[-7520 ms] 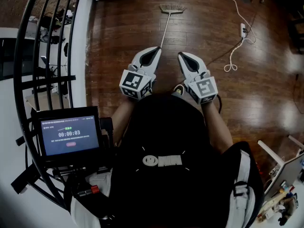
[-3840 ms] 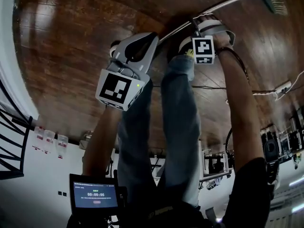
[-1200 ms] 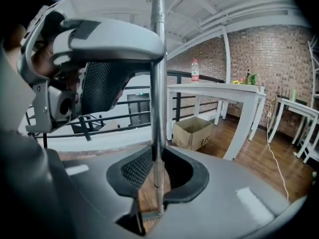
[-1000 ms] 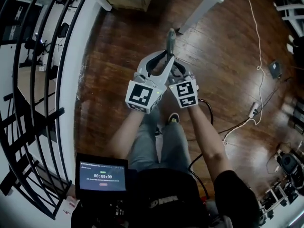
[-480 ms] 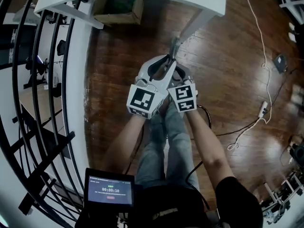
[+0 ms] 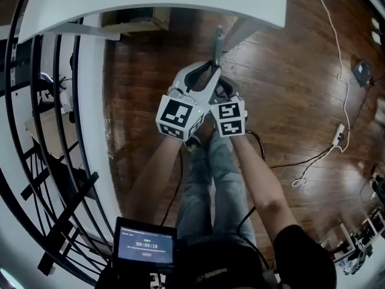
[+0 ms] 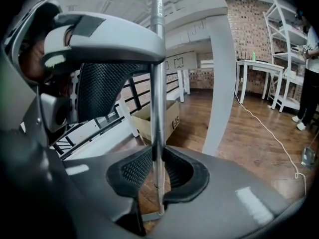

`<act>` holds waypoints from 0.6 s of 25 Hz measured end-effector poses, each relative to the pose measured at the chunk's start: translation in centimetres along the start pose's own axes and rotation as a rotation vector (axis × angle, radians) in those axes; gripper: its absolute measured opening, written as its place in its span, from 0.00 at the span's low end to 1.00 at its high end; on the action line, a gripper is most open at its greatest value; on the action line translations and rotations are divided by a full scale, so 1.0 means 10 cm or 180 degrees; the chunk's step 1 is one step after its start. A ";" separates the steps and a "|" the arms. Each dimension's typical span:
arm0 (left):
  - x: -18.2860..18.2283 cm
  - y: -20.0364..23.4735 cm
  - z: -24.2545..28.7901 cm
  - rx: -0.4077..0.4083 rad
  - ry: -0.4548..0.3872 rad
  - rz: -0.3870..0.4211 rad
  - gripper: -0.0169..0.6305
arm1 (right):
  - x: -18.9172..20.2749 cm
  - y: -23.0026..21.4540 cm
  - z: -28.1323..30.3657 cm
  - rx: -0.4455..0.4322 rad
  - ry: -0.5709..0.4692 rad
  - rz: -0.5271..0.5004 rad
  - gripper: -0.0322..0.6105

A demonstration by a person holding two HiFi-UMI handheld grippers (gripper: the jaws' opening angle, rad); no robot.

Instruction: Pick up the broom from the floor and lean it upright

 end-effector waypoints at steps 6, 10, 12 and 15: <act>0.02 0.07 0.25 0.0077 0.0118 0.0118 0.18 | -0.01 -0.17 0.20 0.0008 0.0051 0.0120 0.18; -0.01 0.18 0.34 0.0010 0.0089 0.0086 0.18 | -0.09 -0.21 0.31 -0.0045 0.0048 0.0134 0.18; -0.04 0.22 0.39 -0.0011 0.0112 0.0071 0.18 | -0.12 -0.24 0.35 -0.0035 0.0054 0.0169 0.18; -0.05 0.24 0.40 0.0002 0.0146 0.0097 0.18 | -0.13 -0.24 0.37 -0.0018 0.0047 0.0152 0.18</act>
Point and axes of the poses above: the fingertips, and each gripper's own axes: z forward along the fingers, y to its left, x out of its underside, the point moved 10 cm from there along -z, backward along the fingers, and after that the axes turned 8 degrees about x, right-handed, at the moved point
